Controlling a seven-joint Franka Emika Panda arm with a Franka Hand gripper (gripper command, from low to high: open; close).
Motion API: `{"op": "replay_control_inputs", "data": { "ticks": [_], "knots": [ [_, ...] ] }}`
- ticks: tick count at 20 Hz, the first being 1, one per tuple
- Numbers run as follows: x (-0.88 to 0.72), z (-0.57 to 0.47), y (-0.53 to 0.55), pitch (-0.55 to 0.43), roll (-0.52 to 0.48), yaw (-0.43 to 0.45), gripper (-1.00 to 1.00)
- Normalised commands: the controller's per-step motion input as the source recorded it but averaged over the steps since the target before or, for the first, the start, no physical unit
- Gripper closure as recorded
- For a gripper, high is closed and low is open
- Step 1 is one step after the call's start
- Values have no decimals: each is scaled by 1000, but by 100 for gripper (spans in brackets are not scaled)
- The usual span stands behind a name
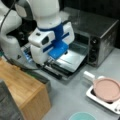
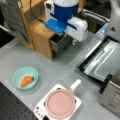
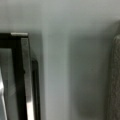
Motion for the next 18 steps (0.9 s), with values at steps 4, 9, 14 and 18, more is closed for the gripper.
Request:
{"op": "replay_control_inputs", "data": {
  "ticks": [4, 9, 14, 18],
  "knots": [
    [539, 18, -324, 200, -18, 196, -100],
    [729, -36, -393, 231, -10, 131, -100],
    [811, -34, -329, 261, -21, 87, -100],
    [681, 46, -226, 262, -54, 51, -100]
  ]
}}
